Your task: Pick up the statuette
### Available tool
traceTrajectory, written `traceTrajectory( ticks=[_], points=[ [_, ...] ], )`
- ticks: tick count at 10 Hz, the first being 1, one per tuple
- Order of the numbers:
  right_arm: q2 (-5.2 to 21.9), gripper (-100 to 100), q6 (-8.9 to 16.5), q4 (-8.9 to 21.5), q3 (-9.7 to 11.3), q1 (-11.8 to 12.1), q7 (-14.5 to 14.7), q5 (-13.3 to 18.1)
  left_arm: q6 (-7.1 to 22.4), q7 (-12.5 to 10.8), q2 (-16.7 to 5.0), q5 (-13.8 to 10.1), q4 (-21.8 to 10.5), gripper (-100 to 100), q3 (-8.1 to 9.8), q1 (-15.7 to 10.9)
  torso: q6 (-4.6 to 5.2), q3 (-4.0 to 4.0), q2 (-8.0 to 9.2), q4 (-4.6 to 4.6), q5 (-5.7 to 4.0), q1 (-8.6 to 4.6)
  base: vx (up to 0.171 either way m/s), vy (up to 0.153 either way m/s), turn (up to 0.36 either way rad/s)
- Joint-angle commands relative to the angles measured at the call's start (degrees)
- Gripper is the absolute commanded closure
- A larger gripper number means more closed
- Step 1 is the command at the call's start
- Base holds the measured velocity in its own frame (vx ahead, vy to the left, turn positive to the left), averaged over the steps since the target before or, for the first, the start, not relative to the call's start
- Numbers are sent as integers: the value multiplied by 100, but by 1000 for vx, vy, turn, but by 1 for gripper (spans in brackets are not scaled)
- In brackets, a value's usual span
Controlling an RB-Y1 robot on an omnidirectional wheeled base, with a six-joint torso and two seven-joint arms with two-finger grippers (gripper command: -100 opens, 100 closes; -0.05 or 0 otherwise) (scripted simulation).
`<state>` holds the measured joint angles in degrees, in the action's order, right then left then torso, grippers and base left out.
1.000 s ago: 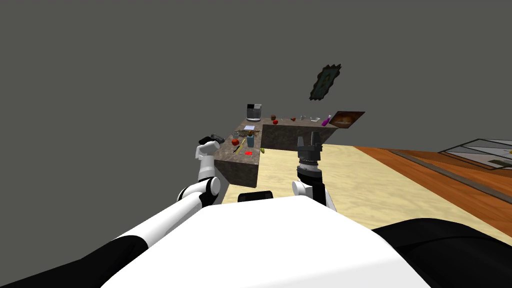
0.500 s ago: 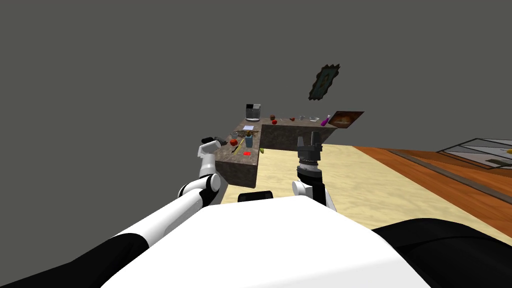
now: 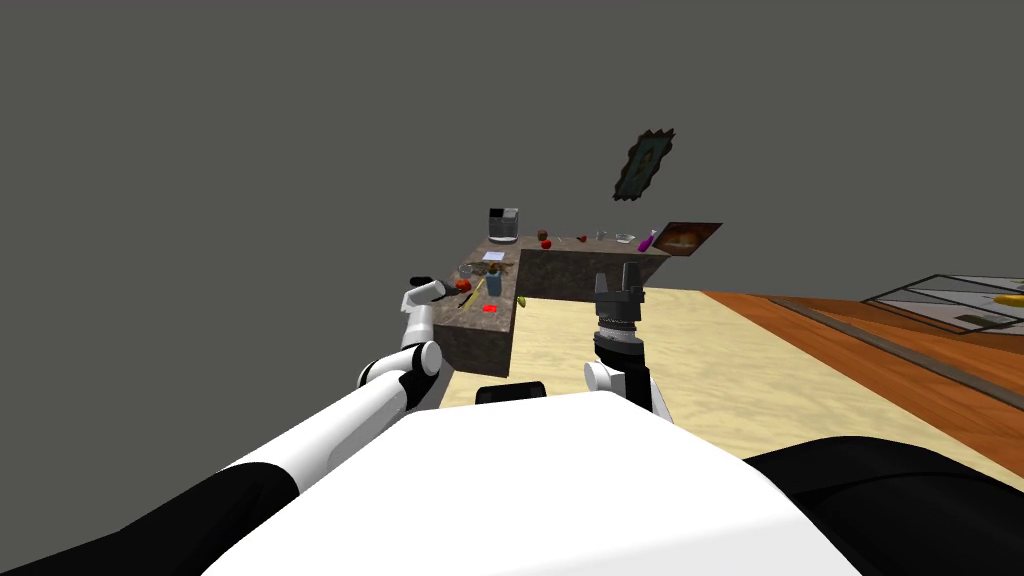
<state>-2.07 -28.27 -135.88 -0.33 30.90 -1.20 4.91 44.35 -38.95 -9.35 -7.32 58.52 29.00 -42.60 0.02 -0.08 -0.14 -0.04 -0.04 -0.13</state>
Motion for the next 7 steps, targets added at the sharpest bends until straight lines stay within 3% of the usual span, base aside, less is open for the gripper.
traceTrajectory(
  ticks=[1, 2, 7],
  points=[
    [0, 0, 0, 0, 0, 0, 0, 0, 154, -7, -17, -27, -286, -100, 43, -74, 0, 0, 0, 0, 0, 0, 13, -31, -28],
    [0, 0, 0, 0, 0, 0, 0, 0, 154, -7, -17, -27, -299, -100, 43, -74, 0, 0, 1, 0, 1, 3, 12, -20, -16],
    [0, 0, 0, 0, 0, 0, 0, 0, 561, -4, -70, -61, -1006, -100, 146, -257, -1, 0, 0, 0, 3, 11, 17, -16, -29]
  ],
)
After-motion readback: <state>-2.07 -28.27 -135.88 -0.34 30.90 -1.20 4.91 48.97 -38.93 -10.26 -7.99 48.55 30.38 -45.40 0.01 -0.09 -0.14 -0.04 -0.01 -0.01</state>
